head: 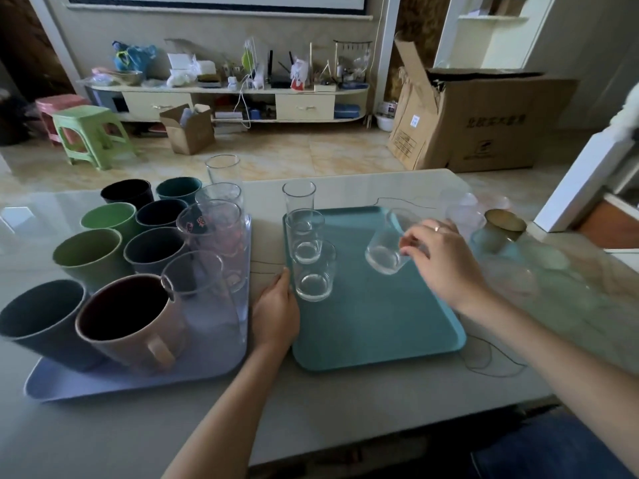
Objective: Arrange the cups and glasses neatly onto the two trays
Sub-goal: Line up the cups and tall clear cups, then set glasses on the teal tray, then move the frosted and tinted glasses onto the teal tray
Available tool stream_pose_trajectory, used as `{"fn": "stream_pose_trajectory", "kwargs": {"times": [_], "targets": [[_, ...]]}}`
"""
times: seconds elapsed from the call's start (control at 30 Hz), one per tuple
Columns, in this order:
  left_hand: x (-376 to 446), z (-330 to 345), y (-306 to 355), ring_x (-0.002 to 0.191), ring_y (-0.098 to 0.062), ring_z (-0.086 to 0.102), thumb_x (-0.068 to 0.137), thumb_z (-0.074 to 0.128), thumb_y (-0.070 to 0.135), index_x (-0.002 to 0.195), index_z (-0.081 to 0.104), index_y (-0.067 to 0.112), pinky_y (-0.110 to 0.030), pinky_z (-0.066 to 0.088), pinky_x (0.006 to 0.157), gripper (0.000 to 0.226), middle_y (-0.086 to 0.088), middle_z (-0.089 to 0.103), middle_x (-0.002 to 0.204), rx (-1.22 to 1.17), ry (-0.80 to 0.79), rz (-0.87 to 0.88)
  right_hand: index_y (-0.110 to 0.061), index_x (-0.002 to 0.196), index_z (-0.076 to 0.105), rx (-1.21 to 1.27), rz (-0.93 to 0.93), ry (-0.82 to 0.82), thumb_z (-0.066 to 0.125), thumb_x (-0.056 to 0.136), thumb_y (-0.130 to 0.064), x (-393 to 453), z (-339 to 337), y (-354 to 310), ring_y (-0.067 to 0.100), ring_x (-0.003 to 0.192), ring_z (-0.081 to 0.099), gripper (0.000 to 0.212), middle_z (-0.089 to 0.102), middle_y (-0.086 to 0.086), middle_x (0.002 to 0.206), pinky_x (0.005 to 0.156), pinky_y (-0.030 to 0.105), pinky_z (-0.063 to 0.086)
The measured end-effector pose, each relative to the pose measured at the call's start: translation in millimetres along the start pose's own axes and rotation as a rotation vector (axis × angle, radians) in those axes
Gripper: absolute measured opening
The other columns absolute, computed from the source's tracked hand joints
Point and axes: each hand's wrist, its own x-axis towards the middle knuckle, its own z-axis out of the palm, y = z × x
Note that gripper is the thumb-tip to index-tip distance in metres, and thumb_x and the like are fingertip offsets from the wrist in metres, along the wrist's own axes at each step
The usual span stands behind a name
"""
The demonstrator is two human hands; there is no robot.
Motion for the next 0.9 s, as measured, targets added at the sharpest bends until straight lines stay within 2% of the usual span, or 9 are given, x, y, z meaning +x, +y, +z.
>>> {"fn": "stream_pose_trajectory", "kwargs": {"times": [0.1,0.17,0.27,0.4,0.5,0.6,0.73,0.83,0.9], "targets": [[-15,-5,-4,0.113,-0.037,0.055,0.092,0.034,0.007,0.136,0.045,0.006,-0.039,0.045,0.090,0.046,-0.018,0.057,0.129,-0.002,-0.034,0.087,-0.009,0.077,0.069,0.077,-0.123,-0.041,0.076,0.072,-0.004,-41,-4,-21,0.023,0.084,0.055,0.010,0.065,0.002,0.078,0.074,0.019,0.034],[-25,-9,-5,0.117,-0.035,0.053,0.093,0.035,0.006,0.136,0.045,0.001,-0.037,0.041,0.094,0.044,-0.018,0.055,0.132,-0.015,-0.054,0.109,-0.009,0.077,0.069,0.123,-0.207,-0.059,0.078,0.070,-0.006,-55,2,-36,0.016,0.084,0.051,0.011,0.064,0.001,0.077,0.075,0.020,0.038],[-35,-13,-3,0.125,-0.030,0.048,0.094,0.039,0.003,0.137,0.043,0.001,-0.033,0.036,0.102,0.043,-0.016,0.050,0.138,-0.038,-0.044,0.107,-0.009,0.079,0.067,0.161,-0.315,-0.092,0.076,0.072,-0.006,-64,15,-57,0.013,0.086,0.047,0.012,0.062,0.000,0.080,0.075,0.024,0.042],[-33,-9,-6,0.121,-0.031,0.051,0.093,0.040,0.003,0.135,0.046,0.002,-0.036,0.042,0.099,0.043,-0.015,0.054,0.134,-0.058,-0.034,0.119,-0.012,0.082,0.066,0.124,-0.411,-0.154,0.072,0.074,-0.001,-64,27,-71,0.013,0.090,0.047,0.015,0.061,-0.002,0.083,0.068,0.032,0.052],[-32,-8,-8,0.120,-0.029,0.053,0.092,0.035,0.010,0.133,0.049,0.005,-0.037,0.043,0.098,0.044,-0.013,0.056,0.132,-0.061,-0.035,0.130,-0.014,0.082,0.067,0.069,-0.473,-0.181,0.069,0.073,0.001,-63,31,-75,0.014,0.092,0.045,0.018,0.061,-0.003,0.084,0.063,0.030,0.053],[-30,-7,-11,0.120,-0.026,0.054,0.089,0.032,0.018,0.132,0.051,0.009,-0.037,0.045,0.097,0.048,-0.009,0.057,0.133,-0.074,-0.036,0.136,-0.013,0.083,0.067,0.099,-0.504,-0.189,0.064,0.076,0.001,-65,36,-76,0.015,0.094,0.045,0.016,0.061,-0.002,0.086,0.069,0.034,0.053],[-28,-5,-13,0.119,-0.020,0.055,0.092,0.040,0.015,0.130,0.052,0.013,-0.036,0.046,0.095,0.040,-0.004,0.058,0.132,-0.105,-0.037,0.124,-0.012,0.088,0.068,0.140,-0.502,-0.187,0.061,0.082,-0.005,-65,42,-76,0.016,0.093,0.046,0.012,0.061,-0.001,0.088,0.074,0.035,0.052],[-27,-4,-14,0.122,-0.018,0.053,0.092,0.041,0.015,0.131,0.052,0.013,-0.037,0.045,0.098,0.041,-0.003,0.057,0.134,-0.135,-0.042,0.126,-0.013,0.112,0.065,0.227,-0.461,-0.243,0.057,0.086,-0.016,-66,34,-76,0.014,0.100,0.047,0.027,0.063,0.000,0.101,0.091,0.025,0.044],[-27,-4,-13,0.123,-0.017,0.053,0.091,0.041,0.015,0.131,0.053,0.014,-0.036,0.044,0.100,0.042,-0.002,0.058,0.133,-0.184,-0.033,0.084,-0.015,0.127,0.055,0.349,-0.325,-0.249,0.052,0.087,-0.024,-62,22,-74,0.010,0.107,0.049,0.041,0.061,-0.001,0.111,0.099,0.018,0.037]]}}
